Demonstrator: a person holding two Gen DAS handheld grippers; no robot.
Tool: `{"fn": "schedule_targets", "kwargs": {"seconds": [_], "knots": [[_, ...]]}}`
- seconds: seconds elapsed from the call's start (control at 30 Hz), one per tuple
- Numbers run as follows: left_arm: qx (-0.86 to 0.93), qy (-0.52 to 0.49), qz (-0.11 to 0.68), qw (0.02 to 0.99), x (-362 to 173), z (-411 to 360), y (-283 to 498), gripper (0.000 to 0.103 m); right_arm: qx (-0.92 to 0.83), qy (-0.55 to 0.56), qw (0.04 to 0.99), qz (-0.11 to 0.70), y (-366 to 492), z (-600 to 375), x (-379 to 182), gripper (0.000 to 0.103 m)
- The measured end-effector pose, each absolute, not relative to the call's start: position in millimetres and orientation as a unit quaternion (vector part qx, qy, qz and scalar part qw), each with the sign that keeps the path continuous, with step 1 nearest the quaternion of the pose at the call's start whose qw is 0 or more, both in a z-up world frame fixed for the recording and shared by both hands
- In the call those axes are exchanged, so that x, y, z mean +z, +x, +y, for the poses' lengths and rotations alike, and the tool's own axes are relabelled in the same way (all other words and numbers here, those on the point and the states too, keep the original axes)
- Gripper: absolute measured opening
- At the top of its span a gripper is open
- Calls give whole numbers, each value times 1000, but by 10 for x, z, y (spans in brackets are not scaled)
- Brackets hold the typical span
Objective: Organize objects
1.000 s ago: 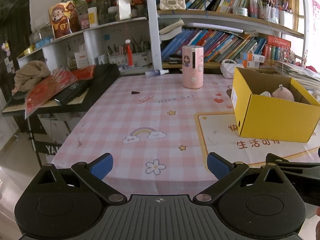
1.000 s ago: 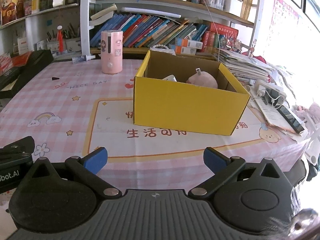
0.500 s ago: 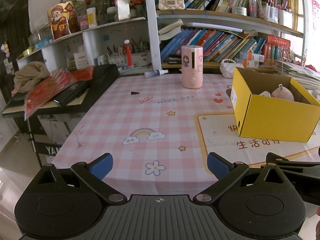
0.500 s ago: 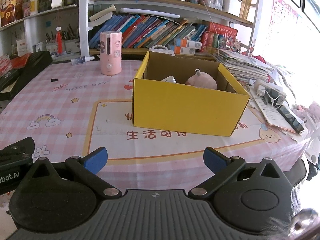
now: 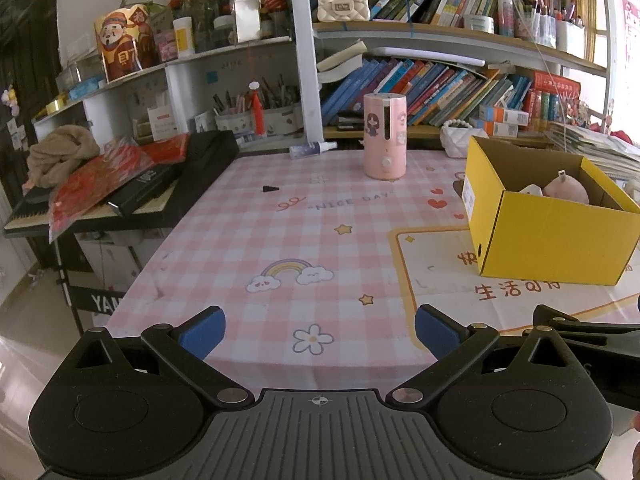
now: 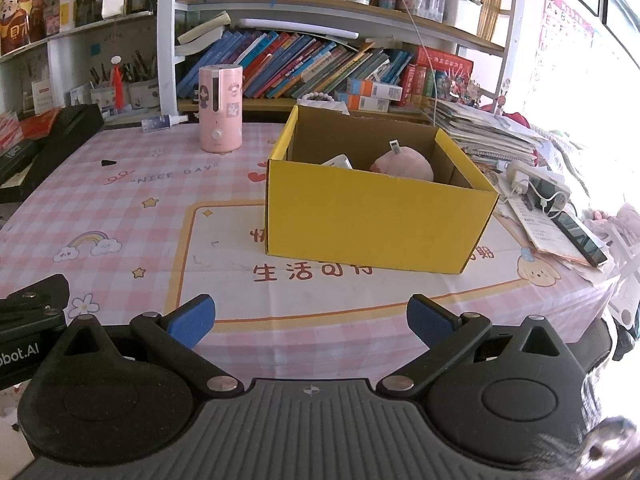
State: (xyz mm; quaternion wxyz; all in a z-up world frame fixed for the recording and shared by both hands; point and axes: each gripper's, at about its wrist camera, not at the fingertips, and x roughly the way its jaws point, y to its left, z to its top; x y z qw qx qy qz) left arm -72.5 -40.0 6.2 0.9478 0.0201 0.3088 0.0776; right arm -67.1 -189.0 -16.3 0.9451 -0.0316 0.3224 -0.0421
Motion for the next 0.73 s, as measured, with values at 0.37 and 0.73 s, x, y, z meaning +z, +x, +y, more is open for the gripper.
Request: {"fn": "schedule_targets", "kwargs": {"seconds": [0.37, 0.73], "knots": [[78, 17, 314, 946, 64, -347, -706, 102, -42, -33, 945, 324, -658, -1871, -159, 103], [80, 18, 319, 944, 24, -322, -686, 102, -42, -33, 943, 329, -628, -1798, -184, 103]]}}
